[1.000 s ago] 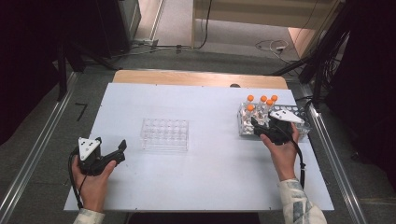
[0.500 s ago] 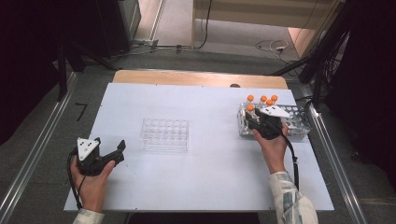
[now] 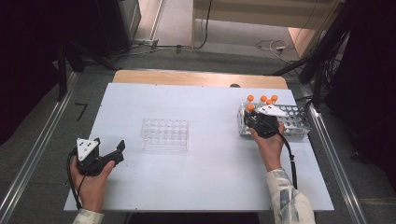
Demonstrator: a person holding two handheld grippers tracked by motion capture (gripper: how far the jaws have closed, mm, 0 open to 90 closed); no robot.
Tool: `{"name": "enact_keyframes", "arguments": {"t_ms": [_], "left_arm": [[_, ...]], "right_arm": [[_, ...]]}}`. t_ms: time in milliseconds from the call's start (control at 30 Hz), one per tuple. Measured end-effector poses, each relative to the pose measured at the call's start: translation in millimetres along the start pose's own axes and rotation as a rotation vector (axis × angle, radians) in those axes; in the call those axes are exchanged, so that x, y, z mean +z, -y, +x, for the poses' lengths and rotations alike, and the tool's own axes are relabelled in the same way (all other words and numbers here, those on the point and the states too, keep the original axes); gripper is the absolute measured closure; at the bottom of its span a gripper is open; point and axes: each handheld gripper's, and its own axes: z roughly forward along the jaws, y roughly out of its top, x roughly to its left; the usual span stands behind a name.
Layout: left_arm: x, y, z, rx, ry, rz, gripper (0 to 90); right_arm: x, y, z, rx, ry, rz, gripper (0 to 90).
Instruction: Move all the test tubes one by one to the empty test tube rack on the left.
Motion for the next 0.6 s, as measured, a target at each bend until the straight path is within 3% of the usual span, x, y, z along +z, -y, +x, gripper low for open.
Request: {"name": "enact_keyframes", "arguments": {"t_ms": [233, 600], "left_arm": [[0.2, 0.1, -0.6, 0.000, 0.002, 0.002, 11.8], [-0.7, -0.4, -2.8, 0.006, 0.013, 0.014, 12.0]], "right_arm": [[-8.0, -6.0, -2.8, 0.015, -0.005, -0.031, 71.7], [-36.3, -26.0, 0.5, 0.016, -0.017, -0.120, 71.7]]}}
